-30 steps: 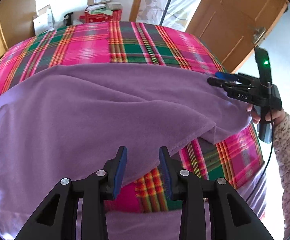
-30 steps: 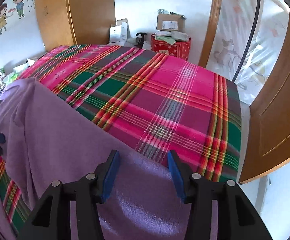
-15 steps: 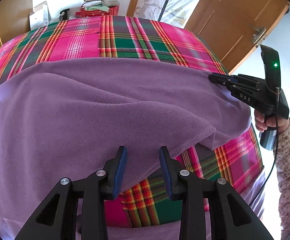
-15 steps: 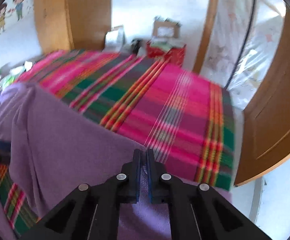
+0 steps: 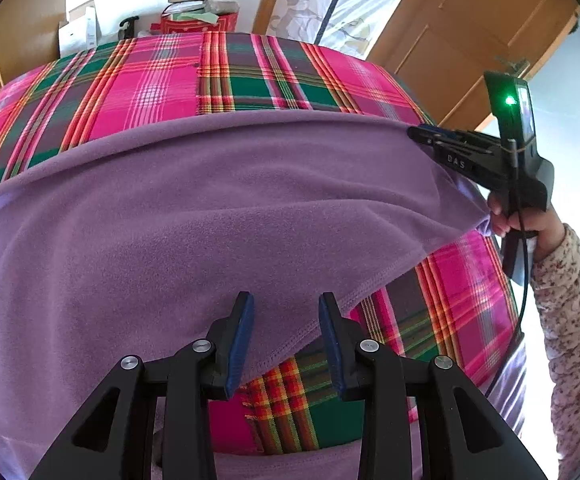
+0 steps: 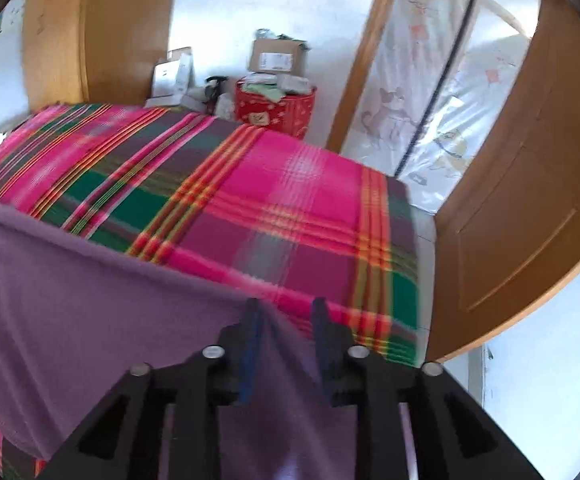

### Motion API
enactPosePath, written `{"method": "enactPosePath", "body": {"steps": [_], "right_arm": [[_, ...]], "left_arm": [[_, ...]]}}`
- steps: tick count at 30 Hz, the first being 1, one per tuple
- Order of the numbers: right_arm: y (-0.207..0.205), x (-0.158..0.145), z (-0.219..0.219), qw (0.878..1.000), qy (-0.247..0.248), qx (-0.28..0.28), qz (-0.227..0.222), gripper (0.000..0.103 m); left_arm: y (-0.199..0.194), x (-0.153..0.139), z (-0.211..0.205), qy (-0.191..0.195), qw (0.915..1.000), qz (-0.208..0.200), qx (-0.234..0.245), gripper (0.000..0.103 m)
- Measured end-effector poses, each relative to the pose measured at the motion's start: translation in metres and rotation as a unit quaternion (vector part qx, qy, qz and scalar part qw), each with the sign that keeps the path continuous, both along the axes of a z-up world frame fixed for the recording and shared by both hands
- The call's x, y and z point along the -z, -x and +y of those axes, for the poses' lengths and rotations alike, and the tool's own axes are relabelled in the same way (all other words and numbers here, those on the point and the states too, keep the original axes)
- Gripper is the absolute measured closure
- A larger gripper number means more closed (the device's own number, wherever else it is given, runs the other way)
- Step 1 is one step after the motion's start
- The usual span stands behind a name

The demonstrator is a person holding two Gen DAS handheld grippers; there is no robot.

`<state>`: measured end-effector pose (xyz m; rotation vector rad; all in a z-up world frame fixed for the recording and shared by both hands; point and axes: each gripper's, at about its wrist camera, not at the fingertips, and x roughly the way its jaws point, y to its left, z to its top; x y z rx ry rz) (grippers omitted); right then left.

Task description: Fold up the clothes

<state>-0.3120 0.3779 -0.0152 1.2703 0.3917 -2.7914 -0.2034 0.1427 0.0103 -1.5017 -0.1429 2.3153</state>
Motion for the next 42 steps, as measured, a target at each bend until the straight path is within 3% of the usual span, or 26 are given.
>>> {"method": "enactPosePath", "body": {"steps": [4,6,11,14,16,23,26,28,29,35,40,42], "right_arm": [[-0.015,-0.02,0.048,0.995,0.087,0.04,0.002,0.075],[-0.029,-0.022,0.073,0.99,0.134,0.053,-0.011,0.069],[-0.069,-0.004,0.119,0.979,0.177,0.097,-0.031,0.063],[-0.081,0.012,0.138,0.965,0.232,0.111,-0.048,0.056],[-0.085,0.02,0.147,0.953,0.275,0.113,-0.058,0.056],[-0.077,0.034,0.148,0.927,0.351,0.111,-0.075,0.059],[-0.075,0.028,0.142,0.933,0.338,0.107,-0.064,0.075],[-0.074,0.02,0.136,0.946,0.304,0.105,-0.051,0.086],[-0.075,0.015,0.132,0.953,0.282,0.105,-0.043,0.098],[-0.065,0.0,0.134,0.963,0.23,0.141,-0.013,0.099],[-0.045,0.004,0.114,0.978,0.137,0.16,-0.009,0.097],[-0.039,0.007,0.111,0.978,0.105,0.18,-0.007,0.096]], "left_arm": [[-0.002,-0.001,-0.001,0.006,1.0,0.001,0.003,0.068],[-0.003,-0.001,-0.001,0.007,1.0,0.001,0.006,0.068],[0.0,0.0,0.001,0.001,1.0,-0.003,0.007,0.068],[0.001,0.0,0.003,-0.005,0.9999,-0.008,0.005,0.068],[0.001,-0.001,0.006,-0.004,0.9999,-0.01,0.004,0.068],[-0.003,-0.001,0.014,0.001,0.9999,-0.012,0.009,0.068],[-0.003,-0.001,0.016,0.002,0.9999,-0.013,0.008,0.068],[-0.003,0.0,0.017,0.002,0.9999,-0.013,0.006,0.068],[-0.003,0.0,0.018,0.003,0.9999,-0.013,0.006,0.068],[-0.001,0.0,0.017,-0.002,0.9999,-0.012,0.008,0.068],[0.002,0.001,0.014,-0.011,0.9998,-0.017,0.009,0.068],[0.002,0.001,0.014,-0.012,0.9997,-0.018,0.012,0.068]]}}
